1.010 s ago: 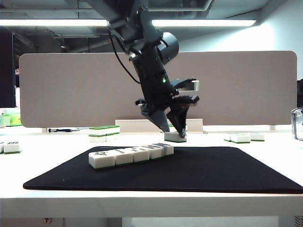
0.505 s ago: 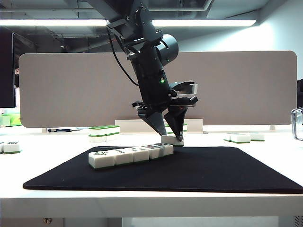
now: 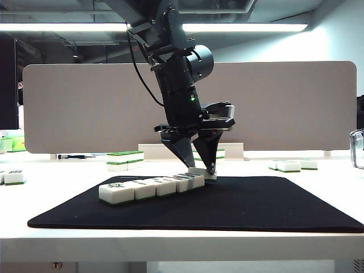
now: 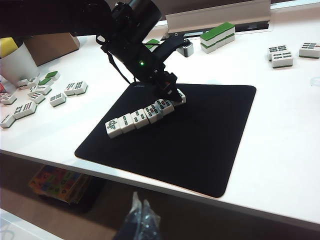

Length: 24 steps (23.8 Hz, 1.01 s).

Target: Align six mahjong tiles in a row on the table.

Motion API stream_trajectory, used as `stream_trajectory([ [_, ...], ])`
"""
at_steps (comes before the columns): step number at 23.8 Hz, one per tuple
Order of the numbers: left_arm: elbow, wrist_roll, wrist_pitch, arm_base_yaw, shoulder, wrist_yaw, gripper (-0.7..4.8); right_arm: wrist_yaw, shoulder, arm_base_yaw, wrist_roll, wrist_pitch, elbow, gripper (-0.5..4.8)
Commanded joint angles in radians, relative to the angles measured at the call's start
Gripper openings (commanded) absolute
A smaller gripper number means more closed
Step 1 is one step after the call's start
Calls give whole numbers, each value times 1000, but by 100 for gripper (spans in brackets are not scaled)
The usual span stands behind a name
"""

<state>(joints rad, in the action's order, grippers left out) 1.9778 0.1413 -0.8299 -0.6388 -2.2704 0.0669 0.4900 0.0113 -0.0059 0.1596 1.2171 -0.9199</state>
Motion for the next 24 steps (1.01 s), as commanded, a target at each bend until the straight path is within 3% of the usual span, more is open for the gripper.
stream_trajectory([
  [1, 1, 0, -12, -2, 5, 1, 206, -1, -12, 1, -3, -17, -4, -1],
  [14, 1, 1, -41, -2, -13, 1, 220, -2, -12, 1, -3, -17, -4, -1],
  [15, 1, 1, -42, -2, -13, 1, 226, -1, -12, 1, -3, -17, -4, -1],
  [16, 1, 1, -45, -2, -13, 1, 277, -2, -12, 1, -3, -17, -4, -1],
  [18, 1, 5, -41, -2, -13, 0, 316, -1, -12, 1, -3, -17, -4, -1],
  [24, 15, 3, -28, -2, 29, 1, 316, -1, -12, 1, -3, -17, -4, -1],
])
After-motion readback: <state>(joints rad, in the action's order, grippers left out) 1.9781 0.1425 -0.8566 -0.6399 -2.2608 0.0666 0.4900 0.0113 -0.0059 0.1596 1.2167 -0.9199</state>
